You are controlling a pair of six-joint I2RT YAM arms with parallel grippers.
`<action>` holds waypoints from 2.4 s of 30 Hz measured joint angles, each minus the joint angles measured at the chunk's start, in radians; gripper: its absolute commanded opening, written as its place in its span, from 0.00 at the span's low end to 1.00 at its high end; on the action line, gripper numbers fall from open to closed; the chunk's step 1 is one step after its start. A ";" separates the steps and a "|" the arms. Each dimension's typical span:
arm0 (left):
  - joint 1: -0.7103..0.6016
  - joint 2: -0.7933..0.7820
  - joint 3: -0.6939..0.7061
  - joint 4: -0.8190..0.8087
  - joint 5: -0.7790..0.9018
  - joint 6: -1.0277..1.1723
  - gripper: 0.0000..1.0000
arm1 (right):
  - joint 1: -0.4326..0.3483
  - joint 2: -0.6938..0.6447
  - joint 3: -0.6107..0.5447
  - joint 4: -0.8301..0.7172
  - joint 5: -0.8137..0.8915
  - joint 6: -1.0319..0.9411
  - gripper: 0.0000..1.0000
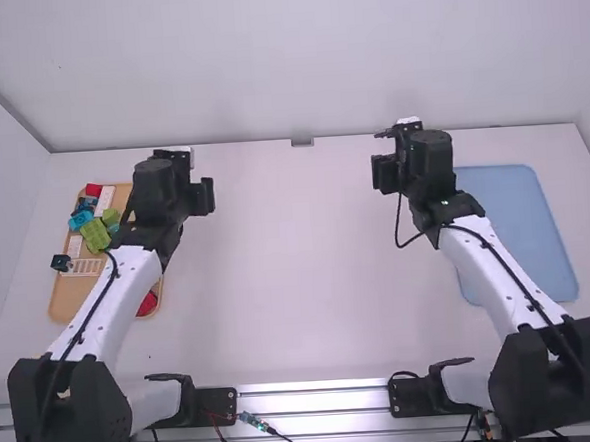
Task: Assemble lego blocks to make yellow taxi
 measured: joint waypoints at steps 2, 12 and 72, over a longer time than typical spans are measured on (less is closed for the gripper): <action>0.024 -0.049 -0.047 0.046 -0.001 0.000 0.63 | -0.049 -0.051 -0.047 0.039 0.000 0.008 0.64; 0.024 -0.271 -0.260 0.062 0.003 0.000 0.41 | -0.178 -0.269 -0.257 0.042 0.002 0.018 0.42; 0.023 -1.295 -0.920 0.069 0.003 0.000 0.00 | -0.175 -1.336 -1.010 0.048 -0.005 0.023 0.00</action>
